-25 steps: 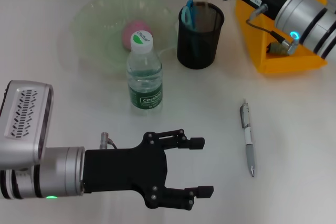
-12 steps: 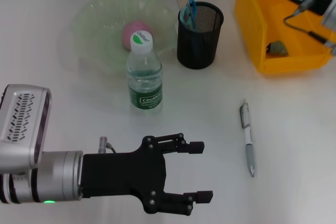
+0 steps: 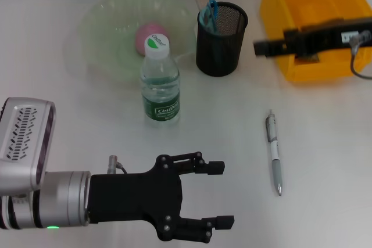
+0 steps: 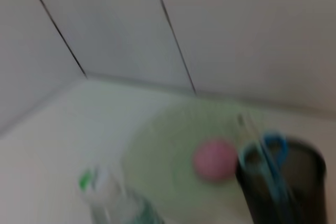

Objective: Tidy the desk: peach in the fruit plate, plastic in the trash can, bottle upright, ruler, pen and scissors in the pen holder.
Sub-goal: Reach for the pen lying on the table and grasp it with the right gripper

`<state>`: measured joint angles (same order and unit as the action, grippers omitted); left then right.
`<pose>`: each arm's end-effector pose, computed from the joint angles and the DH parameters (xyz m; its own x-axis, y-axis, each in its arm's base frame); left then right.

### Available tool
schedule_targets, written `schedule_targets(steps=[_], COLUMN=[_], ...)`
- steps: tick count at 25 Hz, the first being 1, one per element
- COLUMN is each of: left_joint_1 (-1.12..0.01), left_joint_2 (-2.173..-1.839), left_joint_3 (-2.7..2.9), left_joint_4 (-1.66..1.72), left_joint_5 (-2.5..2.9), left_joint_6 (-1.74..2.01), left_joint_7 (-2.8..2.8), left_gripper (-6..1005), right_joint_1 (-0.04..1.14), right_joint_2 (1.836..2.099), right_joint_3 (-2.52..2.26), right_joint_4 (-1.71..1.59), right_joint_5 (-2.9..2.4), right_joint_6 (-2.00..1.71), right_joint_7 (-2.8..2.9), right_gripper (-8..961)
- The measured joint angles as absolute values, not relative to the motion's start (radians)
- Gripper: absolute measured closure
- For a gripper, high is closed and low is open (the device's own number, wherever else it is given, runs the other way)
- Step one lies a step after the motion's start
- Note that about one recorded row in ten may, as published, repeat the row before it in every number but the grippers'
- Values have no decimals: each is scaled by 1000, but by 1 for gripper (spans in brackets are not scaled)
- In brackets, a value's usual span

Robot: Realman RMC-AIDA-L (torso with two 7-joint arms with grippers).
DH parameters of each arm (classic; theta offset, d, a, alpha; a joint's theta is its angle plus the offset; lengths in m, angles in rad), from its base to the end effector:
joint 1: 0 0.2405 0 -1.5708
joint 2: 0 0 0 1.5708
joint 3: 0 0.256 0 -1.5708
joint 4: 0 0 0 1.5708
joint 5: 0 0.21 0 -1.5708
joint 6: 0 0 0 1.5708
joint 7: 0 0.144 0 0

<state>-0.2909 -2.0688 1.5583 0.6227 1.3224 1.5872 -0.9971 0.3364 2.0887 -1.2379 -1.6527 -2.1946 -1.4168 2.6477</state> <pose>-0.2336 0.2282 -0.0734 0.7668 0.1257 0.6295 0.1111 -0.9918 0.0628 0.1609 0.3347 0.0549 0.6614 -0.6569 -0.3621 -0.7500 -0.5863 -0.3063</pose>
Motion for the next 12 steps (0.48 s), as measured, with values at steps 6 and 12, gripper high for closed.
schedule_targets(steps=[6, 12], left_joint_1=[-292, -293], left_joint_2=[-2068, -2068], left_joint_3=[1559, 1559], left_joint_4=[623, 623], left_joint_5=[1322, 1322], left_joint_6=[1590, 1593], left_joint_7=[-999, -1003], left_gripper=[186, 186], right_joint_1=[387, 418], right_joint_2=[2089, 2090], right_joint_3=[-1377, -1473], right_joint_4=[-1673, -1618], right_joint_5=[-2433, -2532], right_joint_6=[-1534, -1531], right_joint_7=[2875, 2951], right_gripper=[124, 125])
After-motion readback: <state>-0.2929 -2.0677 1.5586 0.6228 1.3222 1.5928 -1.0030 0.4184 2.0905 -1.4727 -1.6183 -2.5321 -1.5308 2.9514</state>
